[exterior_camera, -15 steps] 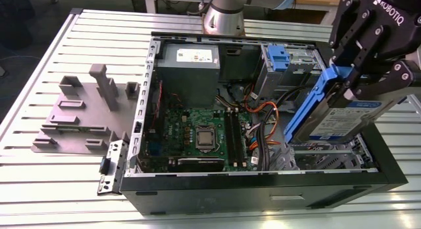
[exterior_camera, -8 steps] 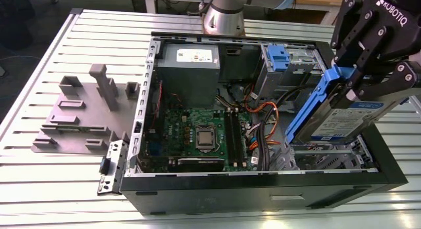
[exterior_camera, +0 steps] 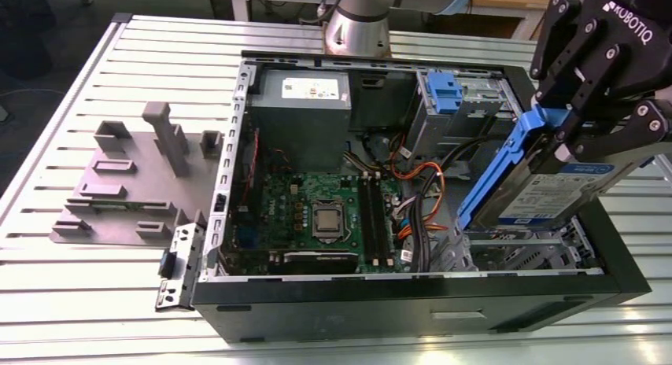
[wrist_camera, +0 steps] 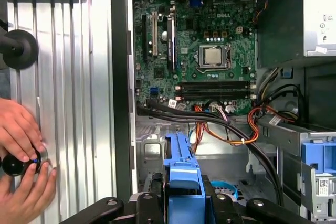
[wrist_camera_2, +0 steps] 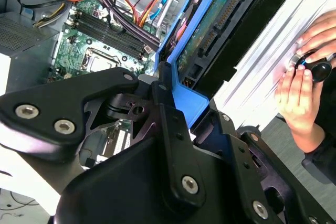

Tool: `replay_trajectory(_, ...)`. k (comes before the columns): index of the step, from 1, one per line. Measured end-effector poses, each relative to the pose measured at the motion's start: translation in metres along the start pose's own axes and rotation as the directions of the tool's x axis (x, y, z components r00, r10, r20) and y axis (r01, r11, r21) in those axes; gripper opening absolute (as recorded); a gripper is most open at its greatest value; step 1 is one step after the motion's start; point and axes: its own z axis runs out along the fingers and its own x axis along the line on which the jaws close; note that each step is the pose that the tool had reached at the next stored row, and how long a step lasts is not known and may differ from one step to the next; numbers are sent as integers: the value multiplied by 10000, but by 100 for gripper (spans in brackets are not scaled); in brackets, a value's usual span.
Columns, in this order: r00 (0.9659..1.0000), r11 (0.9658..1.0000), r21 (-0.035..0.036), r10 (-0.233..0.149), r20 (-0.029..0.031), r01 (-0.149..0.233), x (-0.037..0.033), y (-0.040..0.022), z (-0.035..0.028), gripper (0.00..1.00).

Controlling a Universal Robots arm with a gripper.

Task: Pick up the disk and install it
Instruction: 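Insert the disk into the insertion slot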

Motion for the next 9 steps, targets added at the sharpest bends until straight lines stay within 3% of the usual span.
replay_trajectory(9,10000,10000,0,0,-1,0,-4,-109,58,36)
